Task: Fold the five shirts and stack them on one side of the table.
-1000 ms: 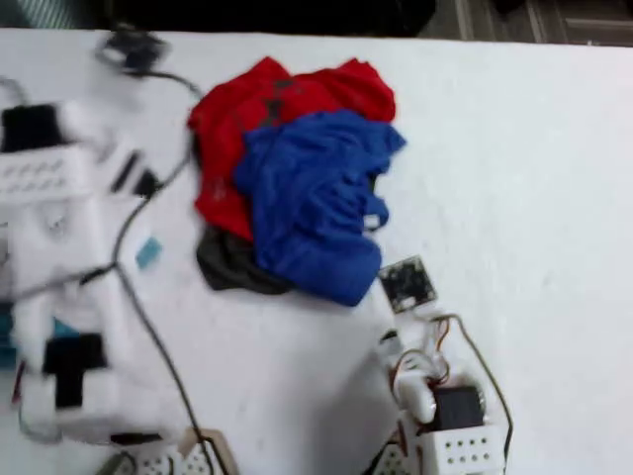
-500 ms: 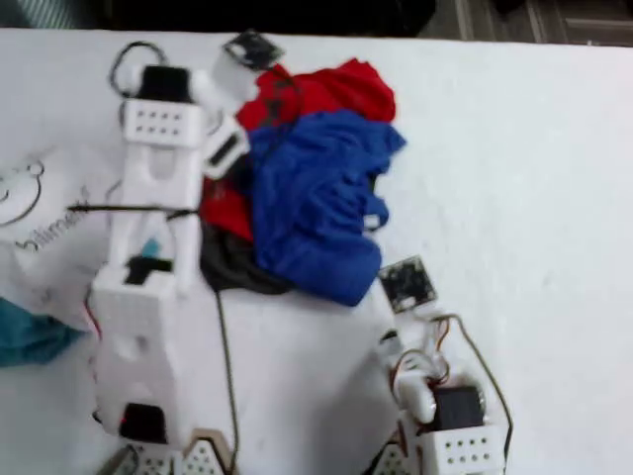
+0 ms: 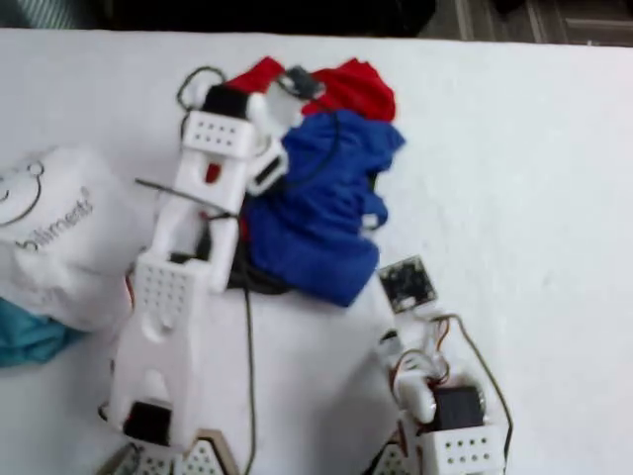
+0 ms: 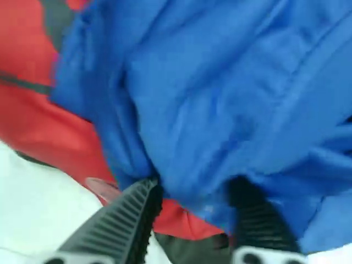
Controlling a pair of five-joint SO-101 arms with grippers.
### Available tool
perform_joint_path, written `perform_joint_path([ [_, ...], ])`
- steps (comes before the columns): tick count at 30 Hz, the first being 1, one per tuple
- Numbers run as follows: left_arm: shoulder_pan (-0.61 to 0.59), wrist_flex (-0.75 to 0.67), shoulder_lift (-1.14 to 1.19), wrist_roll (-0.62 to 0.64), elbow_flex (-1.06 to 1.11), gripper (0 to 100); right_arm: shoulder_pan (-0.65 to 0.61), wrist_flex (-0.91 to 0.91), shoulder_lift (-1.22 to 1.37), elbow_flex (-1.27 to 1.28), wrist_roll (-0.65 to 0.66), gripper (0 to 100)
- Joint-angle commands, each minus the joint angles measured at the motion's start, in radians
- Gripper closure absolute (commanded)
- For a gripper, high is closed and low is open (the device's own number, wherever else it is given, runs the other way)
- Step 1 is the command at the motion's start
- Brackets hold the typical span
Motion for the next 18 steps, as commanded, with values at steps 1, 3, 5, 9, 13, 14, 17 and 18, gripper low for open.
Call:
perform_joint_path([
  [1,-0.039,0.018,-0.018,0.034,-0.129,96,-0.004,0.005,0.001,0.006,0.002,97.9],
  [3,-0.07,0.025,-0.019,0.089,-0.201,98,-0.004,0.005,0.001,0.006,0.002,97.9],
  [5,-0.11,0.025,-0.022,0.127,-0.287,98,-0.004,0.005,0.001,0.006,0.002,97.9],
  [9,-0.205,0.025,-0.081,0.152,-0.462,98,-0.004,0.005,0.001,0.006,0.002,97.9],
  [13,-0.308,0.023,-0.174,0.152,-0.563,98,-0.004,0.005,0.001,0.006,0.002,97.9],
  [14,-0.337,0.023,-0.205,0.152,-0.562,98,-0.004,0.005,0.001,0.006,0.002,97.9],
  [17,-0.446,0.021,-0.3,0.152,-0.551,98,-0.004,0.005,0.001,0.006,0.002,97.9],
  [18,-0.49,0.021,-0.326,0.152,-0.552,98,-0.004,0.005,0.001,0.006,0.002,97.9],
])
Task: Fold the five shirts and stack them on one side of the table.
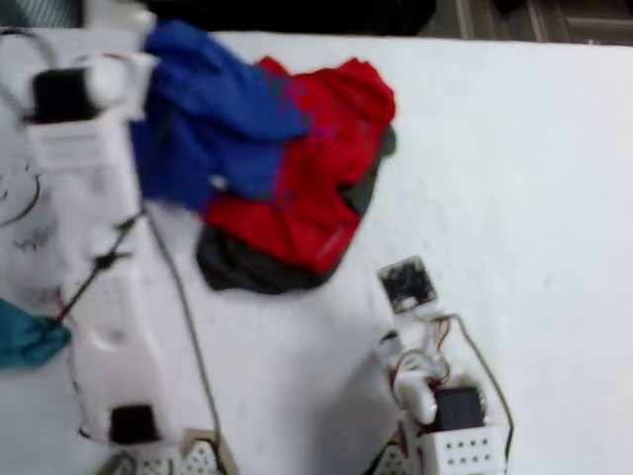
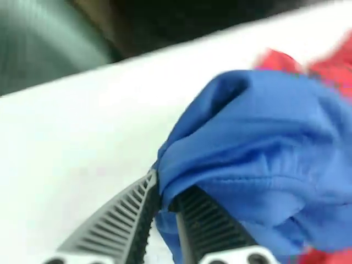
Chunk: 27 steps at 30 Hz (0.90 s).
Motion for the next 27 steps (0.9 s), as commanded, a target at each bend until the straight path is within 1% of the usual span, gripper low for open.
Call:
perform_joint_path([
  [1,-0.15,0.003,-0.163,0.008,-0.037,98,-0.004,0.005,0.001,0.006,0.002,97.9],
  [4,-0.3,0.003,-0.219,0.003,-0.032,98,-0.004,0.005,0.001,0.006,0.002,97.9],
  [8,-0.499,0.005,-0.232,0.003,-0.028,98,-0.004,0.005,0.001,0.006,0.002,97.9],
  [10,-0.562,0.005,-0.226,-0.002,-0.002,98,-0.004,0.005,0.001,0.006,0.002,97.9],
  [11,-0.579,0.005,-0.219,-0.025,0.043,98,-0.004,0.005,0.001,0.006,0.002,97.9],
  [14,-0.585,0.005,-0.193,-0.184,0.196,97,-0.004,0.005,0.001,0.006,0.002,97.9],
  [16,-0.585,0.005,-0.193,-0.261,0.305,91,-0.004,0.005,0.001,0.006,0.002,97.9],
  [19,-0.585,0.006,-0.225,-0.262,0.425,76,-0.004,0.005,0.001,0.006,0.002,97.9],
  [20,-0.584,0.006,-0.246,-0.267,0.453,74,-0.004,0.005,0.001,0.006,0.002,97.9],
  [24,-0.536,0.006,-0.378,-0.341,0.52,74,-0.004,0.005,0.001,0.006,0.002,97.9],
  [27,-0.466,0.006,-0.503,-0.321,0.529,74,-0.004,0.005,0.001,0.006,0.002,97.9],
])
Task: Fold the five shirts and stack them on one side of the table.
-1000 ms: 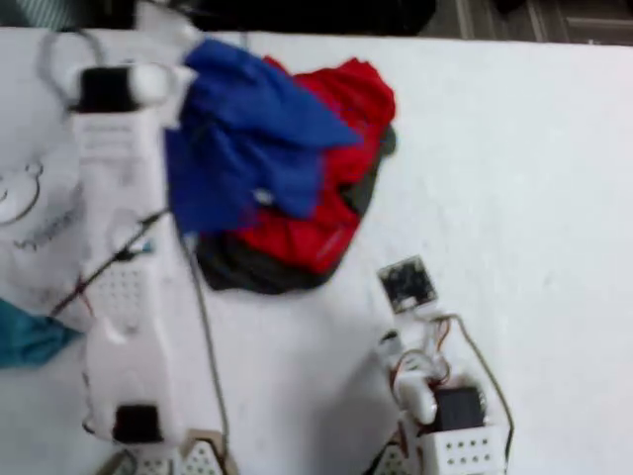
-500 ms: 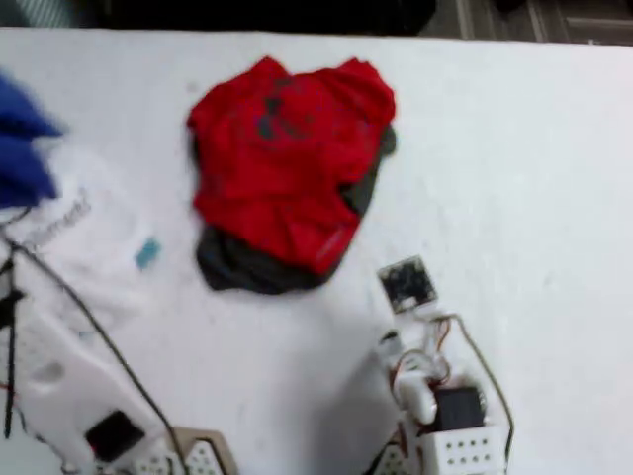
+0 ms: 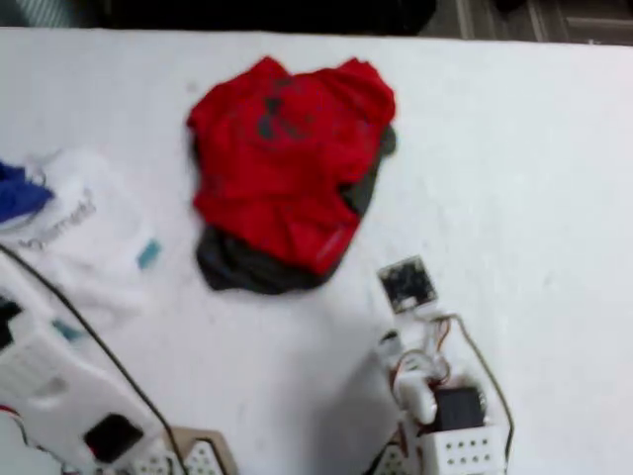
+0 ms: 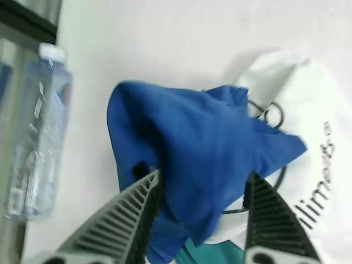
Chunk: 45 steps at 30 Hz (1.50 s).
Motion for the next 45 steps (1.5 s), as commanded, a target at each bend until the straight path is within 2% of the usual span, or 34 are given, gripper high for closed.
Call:
perform_joint_path([
  [1,0.094,0.005,-0.202,0.011,0.006,74,-0.004,0.005,0.001,0.006,0.002,97.9],
  [6,0.302,0.005,-0.321,0.152,0.011,74,-0.004,0.005,0.001,0.006,0.002,97.9],
  [9,0.435,0.003,-0.321,0.259,0.123,74,-0.004,0.005,0.001,0.006,0.002,97.9],
  [13,0.613,-0.035,-0.321,0.269,0.439,74,-0.004,0.005,0.001,0.006,0.002,97.9],
  [17,0.78,-0.147,-0.321,0.27,0.724,74,-0.004,0.005,0.001,0.006,0.002,97.9],
  [25,1.003,-0.411,-0.272,0.262,1.071,74,-0.004,0.005,0.001,0.006,0.002,97.9],
  [32,1.036,-0.42,0.004,0.273,0.985,74,-0.004,0.005,0.001,0.006,0.002,97.9],
  [36,1.029,-0.407,0.14,0.353,0.868,75,-0.004,0.005,0.001,0.006,0.002,97.9],
  [38,1.029,-0.374,0.166,0.345,0.804,82,-0.004,0.005,0.001,0.006,0.002,97.9],
  [41,1.029,-0.29,0.165,0.322,0.69,100,-0.004,0.005,0.001,0.006,0.002,97.9],
  [43,1.023,-0.203,0.147,0.321,0.603,95,-0.004,0.005,0.001,0.006,0.002,97.9],
  [45,1.006,-0.132,0.127,0.319,0.505,98,-0.004,0.005,0.001,0.006,0.002,97.9],
])
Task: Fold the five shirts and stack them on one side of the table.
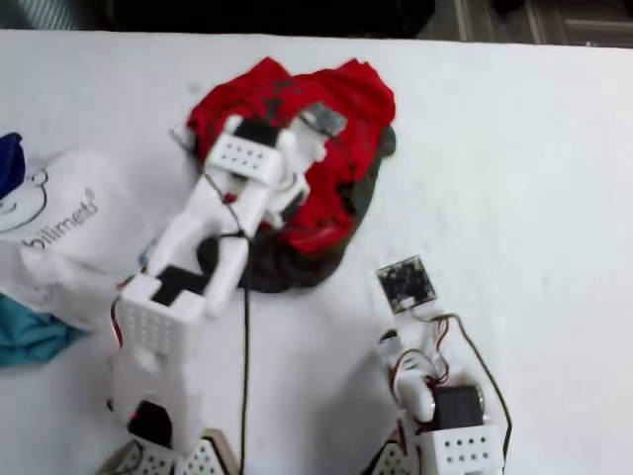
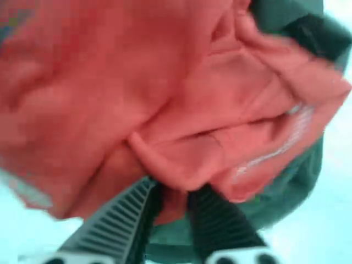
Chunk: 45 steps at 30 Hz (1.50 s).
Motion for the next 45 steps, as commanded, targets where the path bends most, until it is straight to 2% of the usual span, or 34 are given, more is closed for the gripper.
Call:
perform_joint_path([
  [1,-0.031,0.123,-0.064,-0.012,-0.199,97,-0.004,0.005,0.001,0.006,0.002,97.9],
  [5,-0.084,0.209,-0.101,-0.012,-0.417,98,-0.004,0.005,0.001,0.006,0.002,97.9],
  [8,-0.134,0.221,-0.133,-0.011,-0.551,98,-0.004,0.005,0.001,0.006,0.002,97.9],
  [14,-0.197,0.226,-0.177,-0.011,-0.608,98,-0.004,0.005,0.001,0.006,0.002,97.9],
  [16,-0.205,0.226,-0.183,-0.017,-0.568,98,-0.004,0.005,0.001,0.006,0.002,97.9],
  [19,-0.189,0.229,-0.186,-0.132,-0.431,95,-0.004,0.005,0.001,0.006,0.002,97.9],
  [21,-0.166,0.227,-0.186,-0.178,-0.299,87,-0.004,0.005,0.001,0.006,0.002,97.9],
  [24,-0.133,0.218,-0.179,-0.173,-0.13,77,-0.004,0.005,0.001,0.006,0.002,97.9],
  [27,-0.107,0.187,-0.183,-0.178,-0.055,78,-0.004,0.005,0.001,0.006,0.002,97.9],
  [35,-0.068,0.172,-0.162,-0.173,-0.163,78,-0.004,0.005,0.001,0.006,0.002,97.9],
  [39,-0.071,0.153,-0.036,-0.175,-0.172,79,-0.004,0.005,0.001,0.006,0.002,97.9],
  [41,-0.076,0.158,0.018,-0.175,-0.189,84,-0.004,0.005,0.001,0.006,0.002,97.9],
  [43,-0.088,0.175,0.028,-0.175,-0.252,97,-0.004,0.005,0.001,0.006,0.002,97.9],
  [44,-0.097,0.19,0.024,-0.173,-0.292,99,-0.004,0.005,0.001,0.006,0.002,97.9],
  [45,-0.107,0.213,0.012,-0.169,-0.345,96,-0.004,0.005,0.001,0.006,0.002,97.9],
])
